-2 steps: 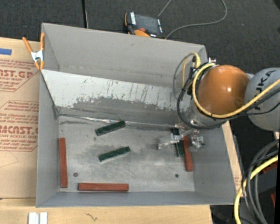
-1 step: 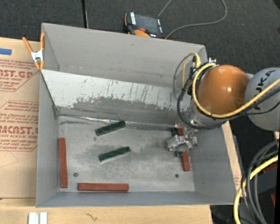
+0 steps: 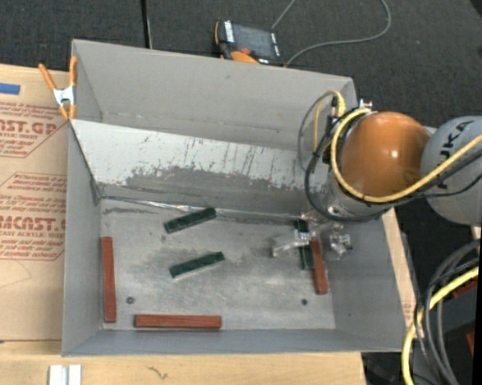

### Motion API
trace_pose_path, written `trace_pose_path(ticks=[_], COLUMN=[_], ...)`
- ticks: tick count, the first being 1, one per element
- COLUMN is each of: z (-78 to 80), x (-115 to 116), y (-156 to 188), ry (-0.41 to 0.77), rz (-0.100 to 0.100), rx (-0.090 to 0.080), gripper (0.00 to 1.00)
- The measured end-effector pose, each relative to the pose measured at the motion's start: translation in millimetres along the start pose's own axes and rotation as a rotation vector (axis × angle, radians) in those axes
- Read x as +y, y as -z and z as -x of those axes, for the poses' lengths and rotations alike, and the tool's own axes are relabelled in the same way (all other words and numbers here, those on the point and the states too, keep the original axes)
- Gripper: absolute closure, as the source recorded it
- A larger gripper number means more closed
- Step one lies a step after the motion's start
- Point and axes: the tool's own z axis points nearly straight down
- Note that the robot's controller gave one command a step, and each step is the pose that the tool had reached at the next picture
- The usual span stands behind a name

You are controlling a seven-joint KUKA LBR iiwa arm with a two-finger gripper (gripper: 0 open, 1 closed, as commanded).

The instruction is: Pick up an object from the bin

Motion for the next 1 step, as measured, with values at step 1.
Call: trace_pose_path(ticks=[1], z=[-0.4], x=[-0.1], y=[0.4], ry=[0.0], rz=[0.001], rx=[0.001], gripper=[1.0])
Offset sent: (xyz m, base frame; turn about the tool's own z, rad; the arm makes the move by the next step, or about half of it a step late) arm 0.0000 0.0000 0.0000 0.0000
